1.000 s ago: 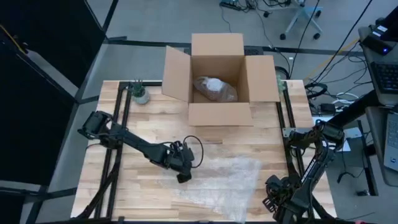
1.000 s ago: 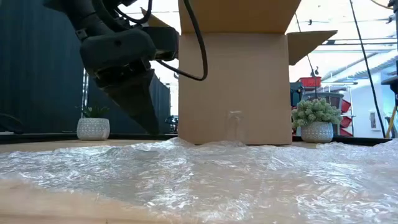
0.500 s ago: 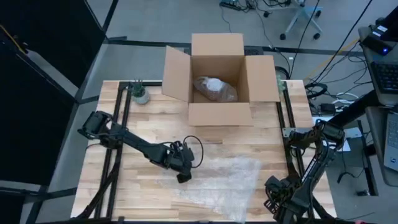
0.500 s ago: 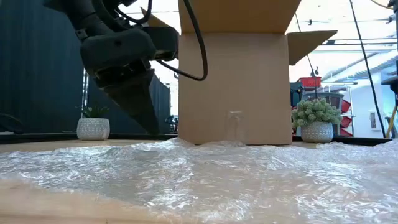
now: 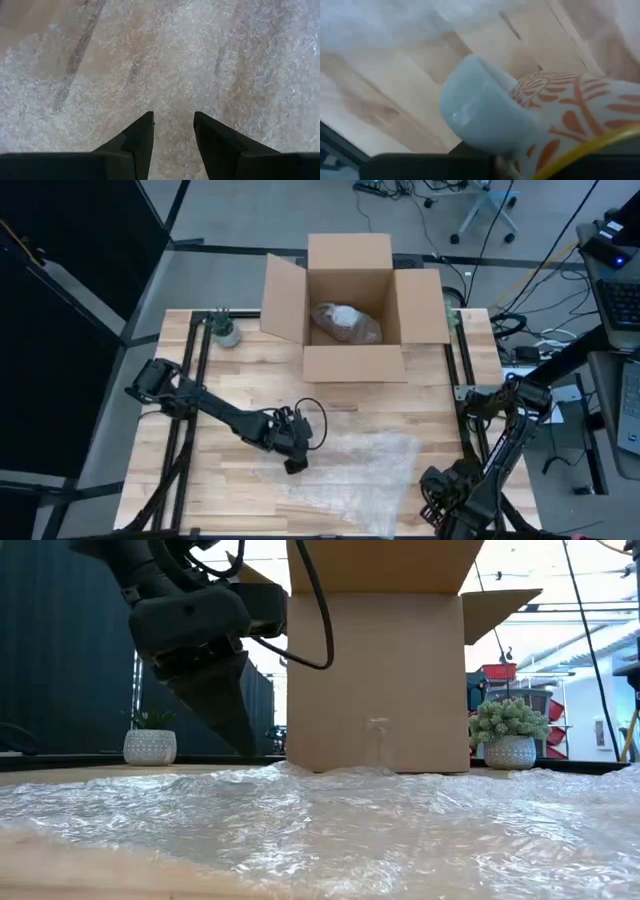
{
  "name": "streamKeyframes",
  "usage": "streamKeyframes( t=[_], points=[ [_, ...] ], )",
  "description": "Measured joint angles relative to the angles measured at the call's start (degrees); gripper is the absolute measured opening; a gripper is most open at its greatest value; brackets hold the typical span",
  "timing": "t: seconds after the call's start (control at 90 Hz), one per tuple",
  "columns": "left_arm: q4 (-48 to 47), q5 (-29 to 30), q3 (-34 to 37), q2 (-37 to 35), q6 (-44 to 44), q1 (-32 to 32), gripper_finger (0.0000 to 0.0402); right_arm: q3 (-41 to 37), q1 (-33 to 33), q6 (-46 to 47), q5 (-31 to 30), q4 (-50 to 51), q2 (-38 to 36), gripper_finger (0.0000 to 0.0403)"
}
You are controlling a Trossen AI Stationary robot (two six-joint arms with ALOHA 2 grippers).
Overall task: Wrap mug
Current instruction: Wrap the orange patterned mug with the transparent bubble wrap
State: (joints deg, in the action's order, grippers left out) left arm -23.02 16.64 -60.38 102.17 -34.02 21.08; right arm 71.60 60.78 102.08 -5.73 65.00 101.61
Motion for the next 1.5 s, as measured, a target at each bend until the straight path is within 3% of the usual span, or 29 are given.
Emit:
streamKeyframes(
  t=[0.444, 0.756, 1.067, 1.311, 1.5],
  points=[
    [-0.7, -4.7, -0.1, -2.4, 1.8, 0.5, 0.0130, 6.7, -8.2, -21.0, -1.1, -3.7, -0.2, 0.0008],
    [-1.5, -2.6, -0.2, -11.9, 5.0, 1.5, 0.0130, 8.4, -14.7, -36.1, -9.5, -7.0, -0.2, 0.0008],
    [-10.9, 0.4, 0.0, -13.9, 6.3, 2.0, 0.0130, 8.4, -20.7, -52.1, -16.5, -19.4, 0.5, 0.0008],
    [-9.5, 0.5, 4.0, -14.0, 5.9, 2.7, 0.0130, 8.4, -26.9, -60.6, -16.9, -23.4, 4.3, 0.0008],
    [0.3, -0.2, 10.6, -14.8, 5.6, 4.0, 0.0130, 8.4, -30.4, -64.4, -16.5, -25.7, 7.9, 0.0008]
  ],
)
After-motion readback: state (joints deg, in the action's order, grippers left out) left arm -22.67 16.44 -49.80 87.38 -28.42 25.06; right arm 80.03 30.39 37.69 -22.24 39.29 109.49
